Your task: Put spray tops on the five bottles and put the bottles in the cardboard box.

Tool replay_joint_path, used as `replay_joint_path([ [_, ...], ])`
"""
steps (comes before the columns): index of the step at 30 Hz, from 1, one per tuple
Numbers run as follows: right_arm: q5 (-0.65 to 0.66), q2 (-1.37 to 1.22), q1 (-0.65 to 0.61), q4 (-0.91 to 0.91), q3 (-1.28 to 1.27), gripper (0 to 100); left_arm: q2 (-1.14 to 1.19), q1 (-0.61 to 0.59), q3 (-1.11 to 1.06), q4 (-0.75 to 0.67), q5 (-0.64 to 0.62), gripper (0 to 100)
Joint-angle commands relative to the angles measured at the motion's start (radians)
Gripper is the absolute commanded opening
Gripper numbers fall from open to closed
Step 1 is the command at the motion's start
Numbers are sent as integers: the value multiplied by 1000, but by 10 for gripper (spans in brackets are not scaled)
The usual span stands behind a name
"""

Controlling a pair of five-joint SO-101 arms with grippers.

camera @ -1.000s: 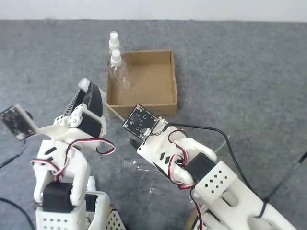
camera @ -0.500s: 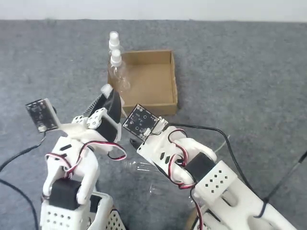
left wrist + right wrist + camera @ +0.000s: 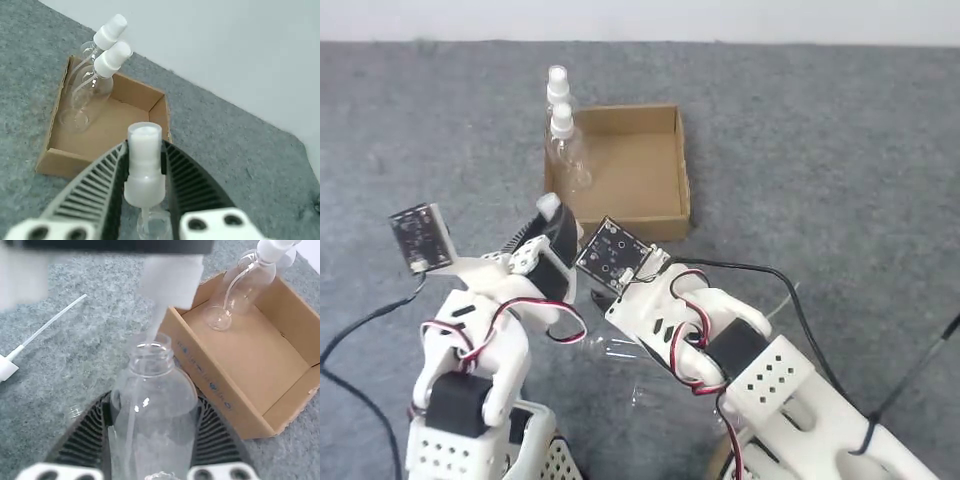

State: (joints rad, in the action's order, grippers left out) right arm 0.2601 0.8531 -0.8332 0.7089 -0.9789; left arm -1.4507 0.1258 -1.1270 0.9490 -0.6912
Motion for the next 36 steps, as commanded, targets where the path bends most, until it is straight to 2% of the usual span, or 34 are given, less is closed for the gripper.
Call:
replay_joint_path([
  [1,15,44,24,-33,15,6,-8,83,-18,2,63,11],
  [9,15,45,44,-36,20,6,-8,115,-31,3,94,12],
  [15,11,44,65,-61,15,6,-8,117,-7,58,94,12],
  [29,-264,35,74,-117,17,6,-8,118,16,81,95,13],
  [36,-288,42,71,-117,18,6,-8,181,13,106,97,14],
])
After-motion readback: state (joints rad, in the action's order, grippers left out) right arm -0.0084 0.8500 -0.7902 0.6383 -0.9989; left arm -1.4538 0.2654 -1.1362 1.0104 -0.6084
